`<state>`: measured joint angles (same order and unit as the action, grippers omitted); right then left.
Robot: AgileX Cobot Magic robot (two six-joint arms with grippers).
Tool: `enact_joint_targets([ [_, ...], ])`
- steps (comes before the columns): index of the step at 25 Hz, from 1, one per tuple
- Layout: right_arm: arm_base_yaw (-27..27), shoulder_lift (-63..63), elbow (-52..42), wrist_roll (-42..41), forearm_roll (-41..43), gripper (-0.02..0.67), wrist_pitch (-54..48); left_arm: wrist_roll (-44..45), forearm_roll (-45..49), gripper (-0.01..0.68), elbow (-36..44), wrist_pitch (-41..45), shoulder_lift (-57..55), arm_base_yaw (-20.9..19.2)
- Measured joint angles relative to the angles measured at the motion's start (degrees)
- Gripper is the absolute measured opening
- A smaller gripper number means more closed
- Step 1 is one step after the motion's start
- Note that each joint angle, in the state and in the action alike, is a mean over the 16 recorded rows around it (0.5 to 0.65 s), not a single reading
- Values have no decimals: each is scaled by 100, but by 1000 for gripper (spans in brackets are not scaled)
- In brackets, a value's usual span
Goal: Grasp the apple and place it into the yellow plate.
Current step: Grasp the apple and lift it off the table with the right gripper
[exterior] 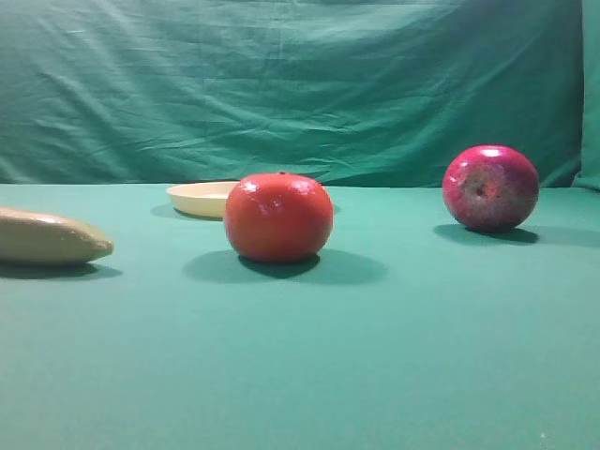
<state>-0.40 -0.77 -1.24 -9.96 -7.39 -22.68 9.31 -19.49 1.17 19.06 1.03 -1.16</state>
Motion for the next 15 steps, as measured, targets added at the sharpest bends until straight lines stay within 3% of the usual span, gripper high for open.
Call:
enact_joint_targets([
  [15, 0, 0, 0, 0, 0, 0, 0, 0, 0, 157, 0, 0, 0, 0],
])
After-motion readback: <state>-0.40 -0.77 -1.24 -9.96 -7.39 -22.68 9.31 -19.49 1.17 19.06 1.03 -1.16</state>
